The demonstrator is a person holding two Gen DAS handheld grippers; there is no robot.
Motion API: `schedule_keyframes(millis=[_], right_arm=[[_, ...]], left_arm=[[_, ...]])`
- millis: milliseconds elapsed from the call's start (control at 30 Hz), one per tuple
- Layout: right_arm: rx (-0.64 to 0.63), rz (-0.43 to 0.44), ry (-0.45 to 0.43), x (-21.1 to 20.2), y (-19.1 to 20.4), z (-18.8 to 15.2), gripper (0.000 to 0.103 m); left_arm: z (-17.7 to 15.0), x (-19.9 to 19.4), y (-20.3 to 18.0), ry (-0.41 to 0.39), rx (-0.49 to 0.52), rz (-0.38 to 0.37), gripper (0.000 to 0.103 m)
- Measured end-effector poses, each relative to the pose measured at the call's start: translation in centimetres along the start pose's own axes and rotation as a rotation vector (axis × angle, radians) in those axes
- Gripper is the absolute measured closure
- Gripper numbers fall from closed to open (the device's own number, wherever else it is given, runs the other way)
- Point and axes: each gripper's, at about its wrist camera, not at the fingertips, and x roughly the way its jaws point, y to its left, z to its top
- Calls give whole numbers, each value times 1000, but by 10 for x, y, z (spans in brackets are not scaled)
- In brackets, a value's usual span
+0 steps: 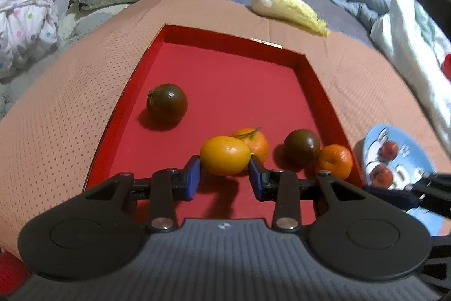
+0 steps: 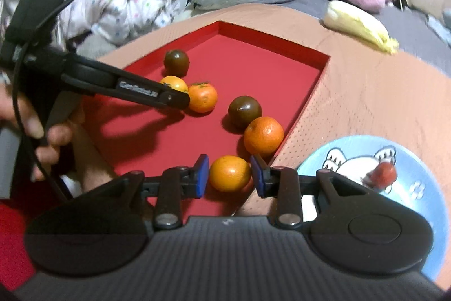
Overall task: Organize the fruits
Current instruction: 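Carry the yellow citrus and the mandarin over the blue plate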
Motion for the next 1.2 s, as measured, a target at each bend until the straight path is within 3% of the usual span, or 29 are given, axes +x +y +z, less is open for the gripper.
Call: schedule_keyframes(millis=[233,567,1200], right_arm=[[101,51,-35,-6,-6,-4,67],[126,54,-84,-19,-15,1,67],[170,-88,-94,-59,-57,-30,67]], left_arm=[[-2,-13,1,-29,-19,-19,61],[-4,-24,-13,-65,7,-25,61],[-6,-14,-98,-70,160,-121,61]])
